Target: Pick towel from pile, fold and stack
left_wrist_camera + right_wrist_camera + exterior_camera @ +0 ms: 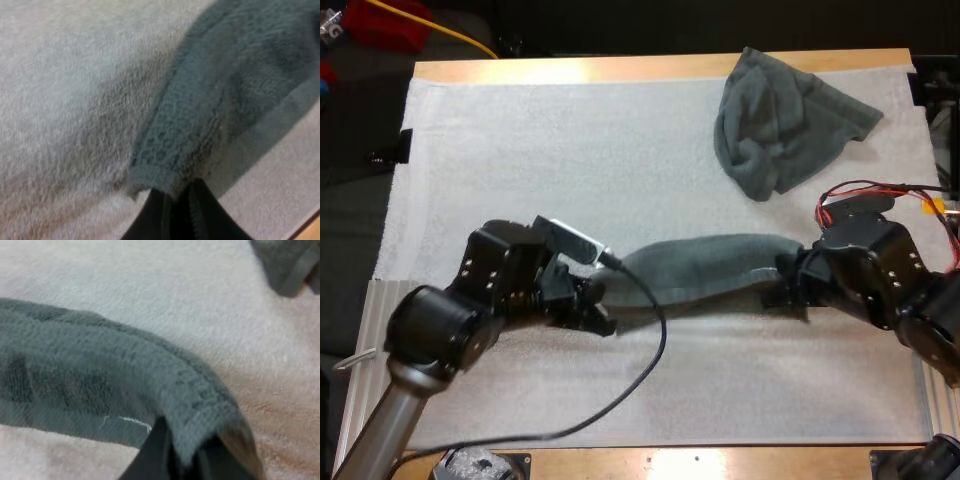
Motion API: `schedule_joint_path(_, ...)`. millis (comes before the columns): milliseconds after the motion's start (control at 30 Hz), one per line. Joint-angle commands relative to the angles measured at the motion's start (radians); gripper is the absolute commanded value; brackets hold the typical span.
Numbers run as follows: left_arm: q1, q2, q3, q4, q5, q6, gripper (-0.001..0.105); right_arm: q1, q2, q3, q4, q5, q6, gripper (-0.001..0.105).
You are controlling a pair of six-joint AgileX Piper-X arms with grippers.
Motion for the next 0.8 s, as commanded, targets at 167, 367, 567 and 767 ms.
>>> schedule_joint_path(167, -0.057, -0.073, -0.007, 0.081, -0.024, -0.029, 0.0, 0.109, -0.008, -0.058, 0.113, -0.022, 0.07, 0.0)
schedule_joint_path(367, -0.173, -0.111, -0.007, 0.179, -0.127, -0.076, 0.0, 0.215, -0.021, -0.065, 0.199, -0.022, 0.143, 0.0)
schedule_joint_path(567, -0.249, -0.153, -0.007, 0.238, -0.19, -0.133, 0.0, 0.314, -0.071, -0.065, 0.223, -0.002, 0.246, 0.0)
schedule_joint_path(767, -0.259, -0.153, -0.004, 0.31, -0.211, -0.138, 0.0, 0.344, -0.076, -0.064, 0.237, -0.076, 0.287, 0.0)
